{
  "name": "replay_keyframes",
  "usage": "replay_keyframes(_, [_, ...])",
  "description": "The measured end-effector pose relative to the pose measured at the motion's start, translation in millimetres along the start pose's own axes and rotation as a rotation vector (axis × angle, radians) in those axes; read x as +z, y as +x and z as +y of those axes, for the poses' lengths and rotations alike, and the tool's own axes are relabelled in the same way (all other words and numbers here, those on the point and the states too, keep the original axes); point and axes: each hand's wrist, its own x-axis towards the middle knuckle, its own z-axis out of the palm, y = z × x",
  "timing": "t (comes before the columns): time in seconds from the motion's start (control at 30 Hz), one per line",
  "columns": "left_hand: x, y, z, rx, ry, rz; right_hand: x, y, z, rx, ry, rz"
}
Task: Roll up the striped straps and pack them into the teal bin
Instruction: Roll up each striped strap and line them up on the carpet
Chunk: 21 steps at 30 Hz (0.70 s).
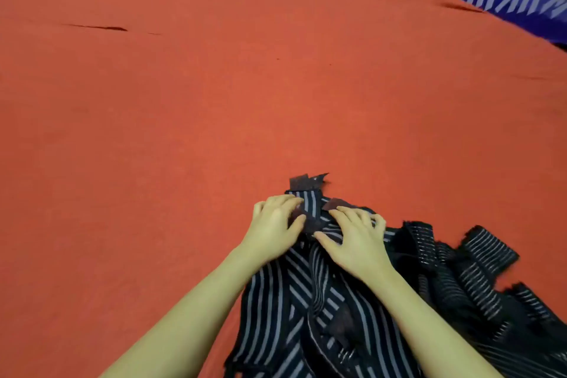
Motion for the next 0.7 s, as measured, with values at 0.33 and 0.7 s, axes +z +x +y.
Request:
replay_keyframes(0.33, [61,3,-16,0.088,0.243,-0.068,57,-18,16,-0.104,0.011,0.131])
replay_keyframes(0.7, [65,-22,-10,0.155,0.105,0.218,56,-38,0,-0.155,0.278,0.605])
